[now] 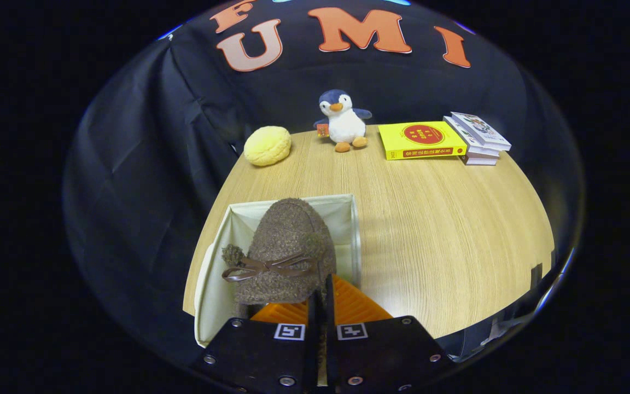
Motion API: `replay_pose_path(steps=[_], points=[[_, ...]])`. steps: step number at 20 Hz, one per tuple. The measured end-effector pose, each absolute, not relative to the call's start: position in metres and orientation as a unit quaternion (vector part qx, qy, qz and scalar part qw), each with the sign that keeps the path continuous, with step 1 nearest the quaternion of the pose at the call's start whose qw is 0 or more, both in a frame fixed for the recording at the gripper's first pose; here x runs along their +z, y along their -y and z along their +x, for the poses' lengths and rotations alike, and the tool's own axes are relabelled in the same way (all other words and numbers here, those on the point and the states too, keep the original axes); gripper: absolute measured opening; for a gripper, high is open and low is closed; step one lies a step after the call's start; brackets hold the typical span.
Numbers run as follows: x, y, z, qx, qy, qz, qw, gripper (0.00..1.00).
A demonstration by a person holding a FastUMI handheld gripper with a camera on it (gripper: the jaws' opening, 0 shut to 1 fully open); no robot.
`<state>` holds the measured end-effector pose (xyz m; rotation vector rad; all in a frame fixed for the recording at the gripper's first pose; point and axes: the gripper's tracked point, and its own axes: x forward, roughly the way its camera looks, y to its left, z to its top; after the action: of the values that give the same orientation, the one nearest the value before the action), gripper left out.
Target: Open the storage box then place both shoes into the box .Put the left shoe in first, then the right shoe, with the right side of both shoes facing outward in a uniform manner.
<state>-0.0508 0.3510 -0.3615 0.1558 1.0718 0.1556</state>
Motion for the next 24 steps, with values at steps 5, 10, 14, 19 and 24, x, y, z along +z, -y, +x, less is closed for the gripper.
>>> replay_pose_path(steps=[5,10,14,19,24], points=[[-0.363,-0.352,-0.072,0.105,-0.533,0.086,0.835,0.24],[-0.324,-0.329,-0.059,0.138,-0.496,0.097,0.851,0.40],[-0.289,-0.291,-0.041,0.144,-0.446,0.097,0.878,0.52],[-0.247,-0.221,-0.013,0.123,-0.367,0.090,0.918,0.71],[-0.202,-0.149,0.010,0.097,-0.302,0.096,0.944,0.79]])
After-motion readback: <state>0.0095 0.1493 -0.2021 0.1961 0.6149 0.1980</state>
